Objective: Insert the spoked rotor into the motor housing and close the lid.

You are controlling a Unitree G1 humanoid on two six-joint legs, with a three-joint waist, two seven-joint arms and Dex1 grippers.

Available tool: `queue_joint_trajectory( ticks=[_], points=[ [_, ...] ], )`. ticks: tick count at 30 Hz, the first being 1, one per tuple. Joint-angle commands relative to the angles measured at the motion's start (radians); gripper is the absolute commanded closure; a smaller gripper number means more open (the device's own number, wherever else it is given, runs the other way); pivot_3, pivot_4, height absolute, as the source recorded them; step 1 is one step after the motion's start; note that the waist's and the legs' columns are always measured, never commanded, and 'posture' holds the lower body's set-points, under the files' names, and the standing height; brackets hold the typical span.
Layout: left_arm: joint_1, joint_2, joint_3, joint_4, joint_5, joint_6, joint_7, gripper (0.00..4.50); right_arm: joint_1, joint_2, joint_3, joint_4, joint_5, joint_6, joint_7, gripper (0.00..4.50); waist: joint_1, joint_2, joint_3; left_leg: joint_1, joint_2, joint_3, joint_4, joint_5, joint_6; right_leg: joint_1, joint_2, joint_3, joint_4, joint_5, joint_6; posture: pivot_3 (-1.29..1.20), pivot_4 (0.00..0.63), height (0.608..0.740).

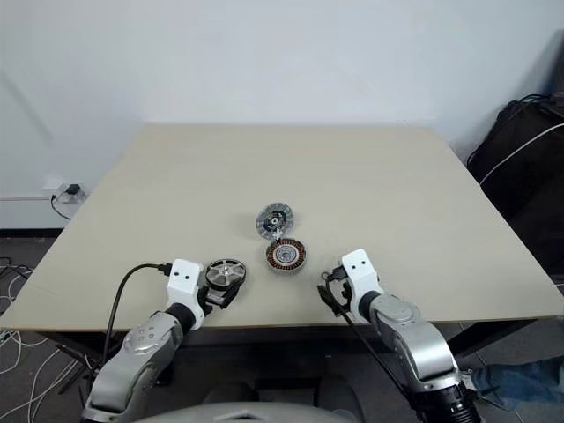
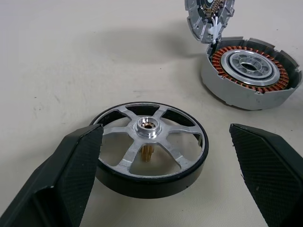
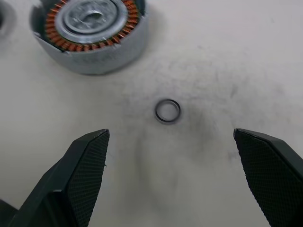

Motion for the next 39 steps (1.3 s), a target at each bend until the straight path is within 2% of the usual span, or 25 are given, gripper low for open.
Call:
queue_joint_trajectory(
  ticks=[1,10,16,26,39],
  points=[
    [-0.016,-0.009,0.004,-0.019,0.021,-0.022,0.007,0.0,-0.02,0.012,-0.028,-0.008,-0.016,-0.033,-0.013,0.03,0.0,0.0,0.0,0.0,0.0,0.0,0.0,0.0,0.0,0.0,0.0,0.0,0.0,0.0,0.0,0.0,0.0,0.74],
    [-0.017,-0.019,0.008,-0.015,0.031,-0.027,0.002,0.0,-0.022,0.023,-0.03,-0.002,-0.034,-0.037,-0.015,0.03,0.0,0.0,0.0,0.0,0.0,0.0,0.0,0.0,0.0,0.0,0.0,0.0,0.0,0.0,0.0,0.0,0.0,0.74],
    [-0.02,-0.027,0.005,-0.012,0.04,-0.028,-0.006,0.0,-0.037,0.047,-0.002,0.026,-0.079,-0.126,-0.027,0.03,-0.001,0.0,0.0,0.0,0.0,0.0,0.0,0.0,0.0,0.0,0.0,0.0,0.0,0.0,0.0,0.0,0.0,0.74],
    [-0.02,-0.033,0.008,-0.012,0.051,-0.034,-0.003,0.0,-0.106,0.137,0.043,0.216,-0.15,-0.282,-0.03,0.03,-0.006,0.001,0.001,0.0,0.0,0.0,0.0,0.0,0.0,0.0,0.0,0.0,0.0,0.0,0.0,0.0,0.0,0.74],
    [-0.013,-0.04,0.008,-0.019,0.053,-0.033,0.003,0.0,-0.125,0.167,0.001,0.379,-0.138,-0.321,-0.002,0.03,-0.011,0.003,0.002,0.0,0.0,0.0,0.0,0.0,0.0,0.0,0.0,0.0,0.0,0.0,0.0,0.0,0.0,0.74]
  ],
)
